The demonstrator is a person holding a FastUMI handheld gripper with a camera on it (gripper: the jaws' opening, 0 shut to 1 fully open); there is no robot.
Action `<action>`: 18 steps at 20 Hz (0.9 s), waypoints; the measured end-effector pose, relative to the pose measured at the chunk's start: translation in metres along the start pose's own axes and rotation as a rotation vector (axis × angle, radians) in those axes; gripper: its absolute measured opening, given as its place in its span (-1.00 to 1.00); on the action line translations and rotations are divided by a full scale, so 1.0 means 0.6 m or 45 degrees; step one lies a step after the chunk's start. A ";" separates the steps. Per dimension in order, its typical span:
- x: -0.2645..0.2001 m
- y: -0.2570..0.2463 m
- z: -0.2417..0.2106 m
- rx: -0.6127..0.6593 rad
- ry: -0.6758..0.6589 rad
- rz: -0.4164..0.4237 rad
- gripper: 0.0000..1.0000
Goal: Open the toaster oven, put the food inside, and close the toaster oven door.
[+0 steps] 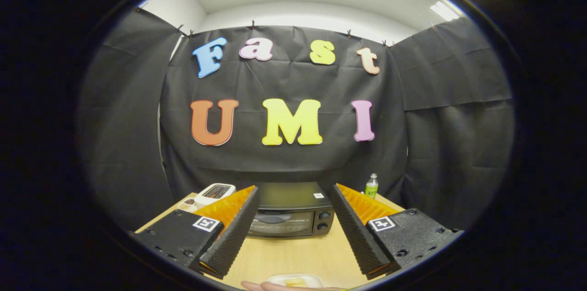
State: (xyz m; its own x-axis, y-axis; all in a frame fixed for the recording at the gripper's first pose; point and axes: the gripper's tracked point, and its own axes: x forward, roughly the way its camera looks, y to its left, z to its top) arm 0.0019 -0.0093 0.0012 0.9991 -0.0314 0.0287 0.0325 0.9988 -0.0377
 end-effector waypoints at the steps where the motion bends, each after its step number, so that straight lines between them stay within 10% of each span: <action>1: 0.004 -0.001 -0.003 0.000 0.002 -0.004 1.00; 18: 0.235 0.089 -0.184 -0.128 0.166 0.087 1.00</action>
State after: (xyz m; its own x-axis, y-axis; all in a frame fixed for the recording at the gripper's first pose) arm 0.1478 0.0353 -0.1068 0.9939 0.0250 -0.1071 -0.0394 0.9901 -0.1348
